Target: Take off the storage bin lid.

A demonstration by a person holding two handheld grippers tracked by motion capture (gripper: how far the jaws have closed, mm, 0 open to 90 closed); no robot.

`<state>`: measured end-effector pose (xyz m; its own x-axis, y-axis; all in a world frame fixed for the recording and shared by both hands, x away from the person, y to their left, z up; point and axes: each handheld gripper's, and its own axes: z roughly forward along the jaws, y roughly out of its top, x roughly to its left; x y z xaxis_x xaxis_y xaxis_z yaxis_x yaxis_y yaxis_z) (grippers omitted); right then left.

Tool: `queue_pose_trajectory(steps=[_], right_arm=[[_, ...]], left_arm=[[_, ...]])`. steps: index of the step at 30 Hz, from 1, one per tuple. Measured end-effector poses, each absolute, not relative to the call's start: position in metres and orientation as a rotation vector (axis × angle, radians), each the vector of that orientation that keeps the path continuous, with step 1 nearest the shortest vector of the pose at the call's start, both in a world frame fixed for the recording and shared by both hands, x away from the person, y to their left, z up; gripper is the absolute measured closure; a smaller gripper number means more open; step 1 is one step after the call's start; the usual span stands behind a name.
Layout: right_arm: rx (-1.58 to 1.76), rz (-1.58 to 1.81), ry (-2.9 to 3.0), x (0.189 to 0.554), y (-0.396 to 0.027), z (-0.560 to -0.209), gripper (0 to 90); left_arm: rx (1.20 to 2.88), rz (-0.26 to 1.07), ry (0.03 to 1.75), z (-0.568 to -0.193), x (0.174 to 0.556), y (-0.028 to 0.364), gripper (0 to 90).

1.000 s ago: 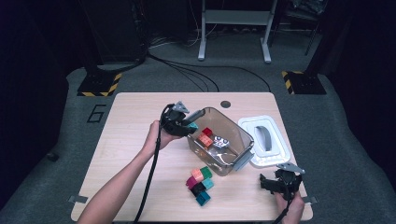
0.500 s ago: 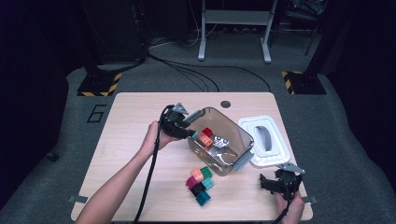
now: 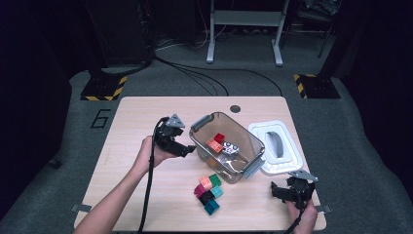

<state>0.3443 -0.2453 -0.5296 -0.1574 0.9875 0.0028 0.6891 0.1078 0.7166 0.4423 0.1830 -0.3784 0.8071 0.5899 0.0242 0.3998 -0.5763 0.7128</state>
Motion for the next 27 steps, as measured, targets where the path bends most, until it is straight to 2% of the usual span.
queue_pose_trajectory(steps=[12, 27], right_arm=[[1.628, 0.807, 1.906, 0.344, -0.245, -0.530, 0.2], [1.629, 0.807, 1.906, 0.344, -0.245, -0.530, 0.1]], left_arm=[[2.291, 0.277, 0.721, -0.415, 0.410, 0.184, 13.7], [2.301, 0.146, 0.760, -0.474, 0.388, 0.159, 11.1]])
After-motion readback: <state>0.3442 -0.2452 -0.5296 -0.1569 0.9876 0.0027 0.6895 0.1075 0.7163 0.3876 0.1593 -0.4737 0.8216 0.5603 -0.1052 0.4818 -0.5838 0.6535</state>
